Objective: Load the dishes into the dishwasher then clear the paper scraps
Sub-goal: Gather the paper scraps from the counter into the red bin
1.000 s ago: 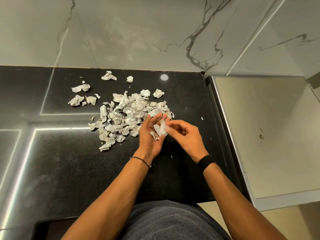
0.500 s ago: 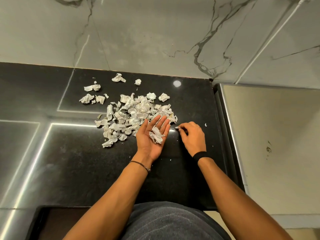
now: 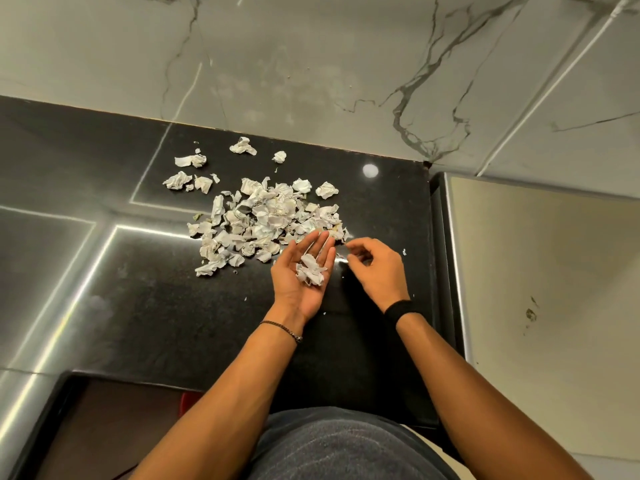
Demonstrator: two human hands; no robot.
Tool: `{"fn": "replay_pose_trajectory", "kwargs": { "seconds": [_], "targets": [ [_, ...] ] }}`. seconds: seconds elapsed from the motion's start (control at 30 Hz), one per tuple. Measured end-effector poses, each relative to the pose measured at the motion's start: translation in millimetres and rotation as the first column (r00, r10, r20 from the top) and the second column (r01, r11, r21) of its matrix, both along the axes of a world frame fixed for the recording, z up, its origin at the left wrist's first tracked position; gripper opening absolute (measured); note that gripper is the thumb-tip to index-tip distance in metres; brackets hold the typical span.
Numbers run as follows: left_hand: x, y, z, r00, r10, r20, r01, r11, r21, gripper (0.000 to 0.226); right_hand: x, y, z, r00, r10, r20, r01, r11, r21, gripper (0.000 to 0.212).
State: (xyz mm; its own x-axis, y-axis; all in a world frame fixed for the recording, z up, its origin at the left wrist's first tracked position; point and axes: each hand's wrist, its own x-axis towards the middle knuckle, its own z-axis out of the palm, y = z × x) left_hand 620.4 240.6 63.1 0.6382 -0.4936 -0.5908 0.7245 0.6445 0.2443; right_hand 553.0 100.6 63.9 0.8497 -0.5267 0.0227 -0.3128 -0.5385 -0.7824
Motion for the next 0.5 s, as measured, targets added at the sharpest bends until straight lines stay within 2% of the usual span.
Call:
{"fn": "replay_pose_trajectory", "kwargs": {
  "seconds": [0.13, 0.2, 0.3, 0.37, 0.43, 0.5],
  "targets": [
    [-2.6, 9.2, -1.6, 0.999, 0.051, 0.003, -0.051, 0.999, 0.014, 0.043, 17.4, 0.3, -16.0, 0.986, 0.129, -0.109, -0.145, 0.977, -0.158, 0.022],
    [-3.4, 12.8, -1.7, 0.998, 0.059, 0.02, -0.059, 0.998, 0.034, 0.044, 20.5, 2.2, -20.8, 0.986, 0.149, -0.072, -0.162, 0.952, -0.261, 0.016],
    [-4.4, 13.8, -3.6, 0.997, 0.076, 0.028, -0.077, 0.995, 0.07, 0.045, 18.9, 0.9, -25.0, 0.988, 0.147, -0.038, -0.152, 0.944, -0.292, 0.013],
    [-5.3, 10.1, -4.6, 0.996, 0.081, 0.031, -0.083, 0.992, 0.09, 0.044, 15.7, -1.9, -23.6, 0.995, 0.101, -0.026, -0.104, 0.978, -0.181, 0.015],
    [-7.0, 1.6, -5.3, 0.996, 0.075, 0.038, -0.078, 0.992, 0.098, 0.044, 8.6, -5.2, -12.4, 0.999, 0.029, 0.029, -0.03, 0.998, 0.058, 0.015],
    [-9.1, -10.7, -5.6, 0.997, 0.058, 0.041, -0.062, 0.993, 0.096, 0.045, -1.8, -4.9, 3.8, 0.993, 0.009, 0.118, -0.037, 0.971, 0.235, 0.014]
  ]
}}
